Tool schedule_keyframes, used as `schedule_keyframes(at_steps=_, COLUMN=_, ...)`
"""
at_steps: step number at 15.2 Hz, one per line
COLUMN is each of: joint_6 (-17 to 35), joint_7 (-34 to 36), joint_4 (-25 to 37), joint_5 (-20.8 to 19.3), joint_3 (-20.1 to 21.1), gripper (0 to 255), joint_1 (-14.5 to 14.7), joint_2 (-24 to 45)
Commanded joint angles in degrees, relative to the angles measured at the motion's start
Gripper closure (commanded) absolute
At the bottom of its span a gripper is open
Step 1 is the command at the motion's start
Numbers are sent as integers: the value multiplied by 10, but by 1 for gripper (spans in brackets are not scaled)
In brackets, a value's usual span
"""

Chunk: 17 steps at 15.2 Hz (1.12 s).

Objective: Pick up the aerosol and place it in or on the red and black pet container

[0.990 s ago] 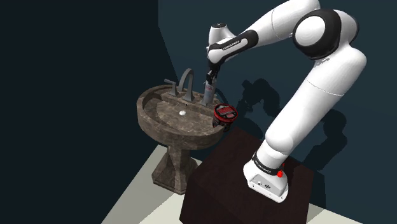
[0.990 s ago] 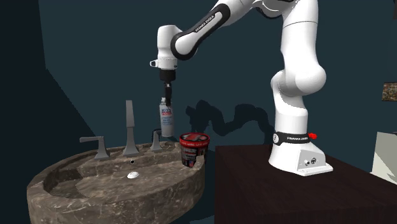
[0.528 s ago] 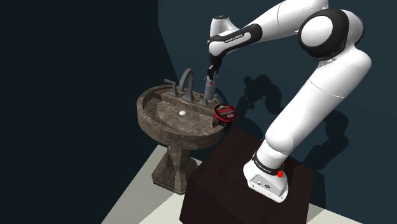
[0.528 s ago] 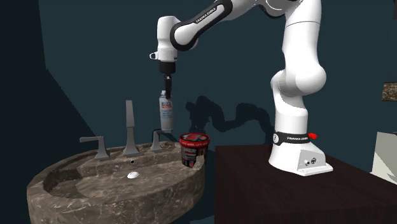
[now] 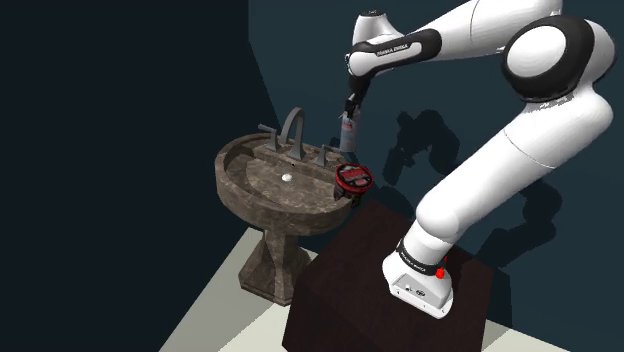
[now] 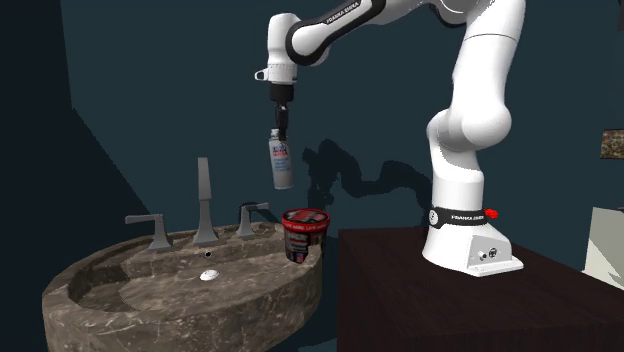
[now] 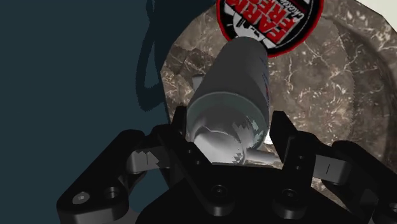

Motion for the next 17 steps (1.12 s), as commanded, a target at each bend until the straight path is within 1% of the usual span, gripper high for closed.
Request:
schedule_keyframes(at_steps=1, joint_6=-14, joint_7=-20, joint_4=-9, joint_5=-4, joint_3=-9, gripper=255, joint_1=-8, joint_2=-28)
schedule_keyframes(at_steps=8, joint_6=-65, joint_7=-90, joint_4=-31, joint_5=-22, joint_3=-45, gripper=255, joint_1=-39, joint_2=-120)
schedule_keyframes(at_steps=17, joint_6=5, joint_7=-74, joint_4=-88, joint_5=-35, joint_3=-54, gripper=255, joint_1=-44, joint_2=-105)
